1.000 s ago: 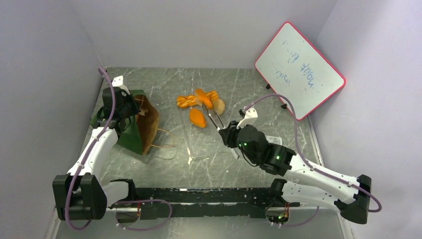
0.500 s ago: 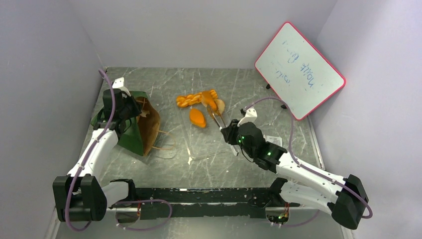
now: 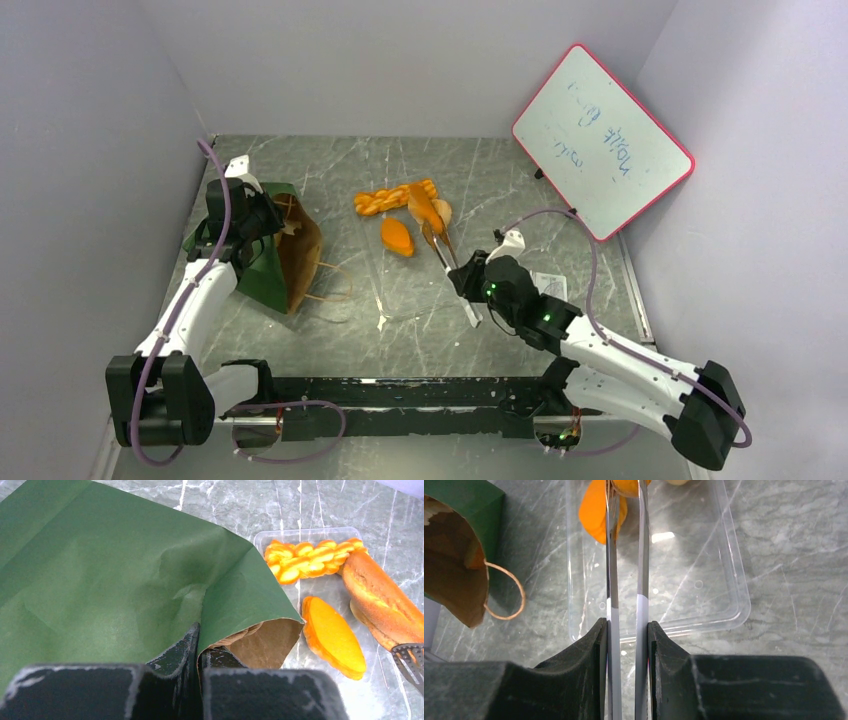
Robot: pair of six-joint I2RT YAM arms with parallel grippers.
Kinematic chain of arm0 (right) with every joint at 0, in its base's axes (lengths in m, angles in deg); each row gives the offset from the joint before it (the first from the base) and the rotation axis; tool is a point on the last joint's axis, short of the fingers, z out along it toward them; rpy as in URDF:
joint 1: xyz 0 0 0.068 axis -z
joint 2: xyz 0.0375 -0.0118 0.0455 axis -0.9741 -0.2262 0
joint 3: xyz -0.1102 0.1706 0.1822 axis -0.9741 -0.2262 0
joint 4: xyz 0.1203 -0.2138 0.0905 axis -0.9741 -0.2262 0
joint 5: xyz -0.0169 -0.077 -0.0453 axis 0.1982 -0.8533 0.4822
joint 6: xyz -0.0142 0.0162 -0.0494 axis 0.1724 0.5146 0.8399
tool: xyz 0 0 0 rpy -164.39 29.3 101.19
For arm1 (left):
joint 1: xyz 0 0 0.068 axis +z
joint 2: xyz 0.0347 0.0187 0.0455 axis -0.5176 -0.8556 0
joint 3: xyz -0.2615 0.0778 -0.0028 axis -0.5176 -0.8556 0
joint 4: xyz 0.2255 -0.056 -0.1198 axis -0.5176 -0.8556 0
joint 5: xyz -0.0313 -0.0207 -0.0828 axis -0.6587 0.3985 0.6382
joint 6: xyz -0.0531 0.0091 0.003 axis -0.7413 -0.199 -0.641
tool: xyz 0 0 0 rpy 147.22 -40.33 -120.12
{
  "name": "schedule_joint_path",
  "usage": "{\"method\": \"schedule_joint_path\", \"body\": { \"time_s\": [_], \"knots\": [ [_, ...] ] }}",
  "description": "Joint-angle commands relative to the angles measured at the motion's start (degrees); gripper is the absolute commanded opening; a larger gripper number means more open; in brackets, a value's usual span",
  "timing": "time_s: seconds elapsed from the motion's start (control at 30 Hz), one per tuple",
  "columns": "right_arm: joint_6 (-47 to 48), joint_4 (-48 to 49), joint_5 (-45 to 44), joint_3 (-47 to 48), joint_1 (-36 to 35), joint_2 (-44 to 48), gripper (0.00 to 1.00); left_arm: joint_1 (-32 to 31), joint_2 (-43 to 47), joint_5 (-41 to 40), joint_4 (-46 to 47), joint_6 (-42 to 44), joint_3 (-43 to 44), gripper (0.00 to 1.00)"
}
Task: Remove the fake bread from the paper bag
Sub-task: Place the fake bread in the container.
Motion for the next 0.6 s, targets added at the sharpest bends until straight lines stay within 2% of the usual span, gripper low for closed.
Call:
{"method": "schedule_joint_path", "body": {
  "time_s": [0.0, 0.27, 0.57],
  "knots": [
    [-3.9, -2.5, -1.3, -1.7, 0.4, 0.7, 0.31, 0.6, 1.5, 2.4, 1.8, -1.0, -0.1, 0.07],
    [-5.7, -1.7, -0.1, -3.9, 0.3, -0.8, 0.37, 0.6, 1.5, 2.4, 1.5, -1.0, 0.2, 0.07],
    [-8.0, -0.2, 1.6, -7.5, 0.1, -1.2, 0.38, 0.6, 1.3, 2.4, 1.6, -1.2, -0.1, 0.07]
  ]
}}
